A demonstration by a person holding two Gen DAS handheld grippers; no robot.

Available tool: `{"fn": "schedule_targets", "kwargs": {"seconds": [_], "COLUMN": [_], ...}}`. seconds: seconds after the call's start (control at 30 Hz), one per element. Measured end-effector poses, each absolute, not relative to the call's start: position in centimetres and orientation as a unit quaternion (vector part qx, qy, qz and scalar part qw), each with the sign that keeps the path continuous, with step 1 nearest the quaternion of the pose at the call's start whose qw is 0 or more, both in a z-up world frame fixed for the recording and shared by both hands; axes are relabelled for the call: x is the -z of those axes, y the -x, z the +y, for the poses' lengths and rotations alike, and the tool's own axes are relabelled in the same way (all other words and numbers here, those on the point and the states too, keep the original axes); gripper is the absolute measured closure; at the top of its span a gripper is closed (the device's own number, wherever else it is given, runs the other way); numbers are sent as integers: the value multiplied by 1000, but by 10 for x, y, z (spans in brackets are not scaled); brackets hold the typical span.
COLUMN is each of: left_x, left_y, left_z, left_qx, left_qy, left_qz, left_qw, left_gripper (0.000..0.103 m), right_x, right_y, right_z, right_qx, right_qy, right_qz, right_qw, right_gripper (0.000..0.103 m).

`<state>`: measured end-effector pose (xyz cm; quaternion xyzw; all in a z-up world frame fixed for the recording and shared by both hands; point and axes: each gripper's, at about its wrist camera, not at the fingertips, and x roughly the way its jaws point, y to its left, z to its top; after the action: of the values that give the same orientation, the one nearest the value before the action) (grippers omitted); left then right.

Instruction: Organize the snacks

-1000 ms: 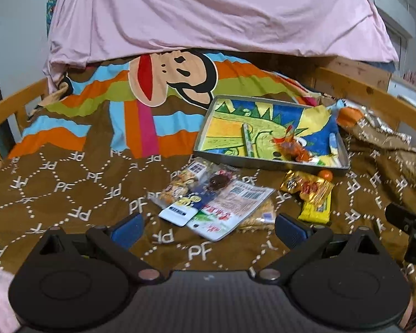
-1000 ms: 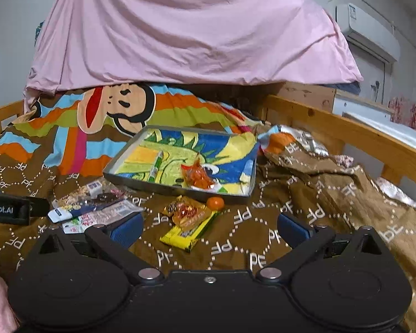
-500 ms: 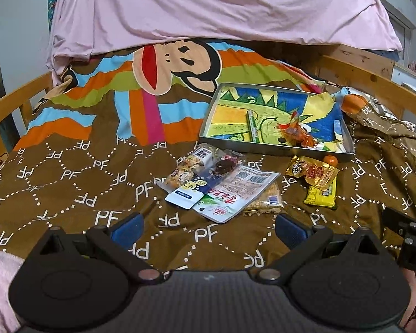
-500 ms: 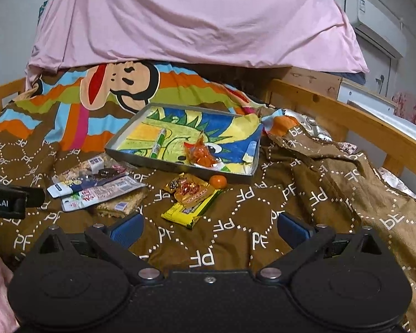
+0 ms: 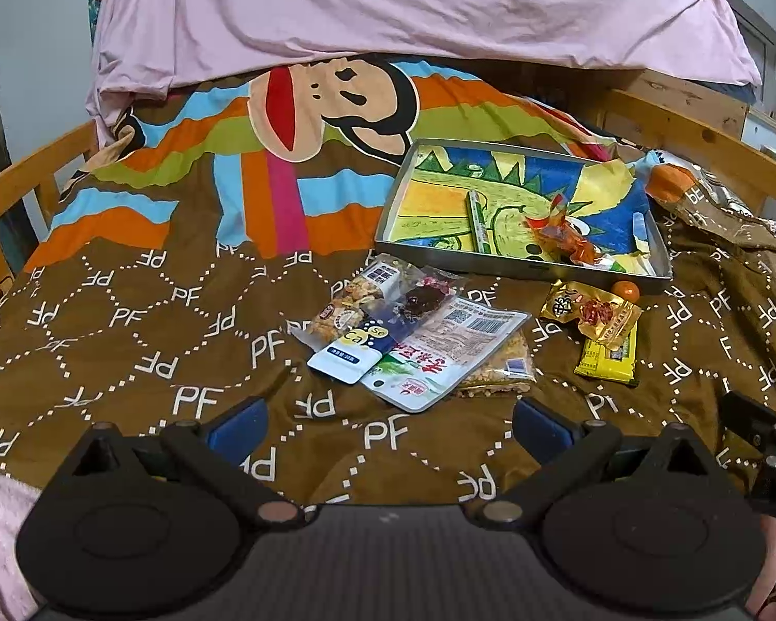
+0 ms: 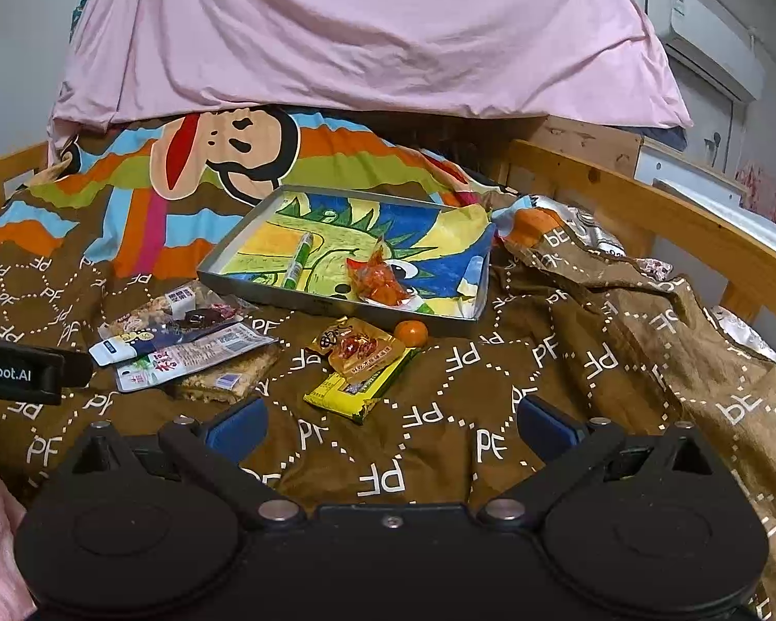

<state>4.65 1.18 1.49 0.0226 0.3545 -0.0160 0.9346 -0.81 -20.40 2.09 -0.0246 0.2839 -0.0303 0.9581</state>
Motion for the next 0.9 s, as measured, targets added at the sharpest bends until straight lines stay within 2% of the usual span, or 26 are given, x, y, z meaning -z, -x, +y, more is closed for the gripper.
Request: {"fn": "schedule_targets", "kwargs": {"seconds": [0.5,0.9], "left_x": [-12,-8], "left_y": [-75,-101], "left_z": [-3,-10], "left_qx": [28,32], "left_qy": [-40,-60], "left_qz": [364,375], "left_qw": [930,924], "left_gripper": [0,0], "right_x": [-21,-18], "right_y": [-19,-49], "right_z": [-211,-216], "right_qx": [15,8], "right_qy": [15,60], "right_qz": [290,282], "right_qw": [957,958], "right_gripper": [1,1]}}
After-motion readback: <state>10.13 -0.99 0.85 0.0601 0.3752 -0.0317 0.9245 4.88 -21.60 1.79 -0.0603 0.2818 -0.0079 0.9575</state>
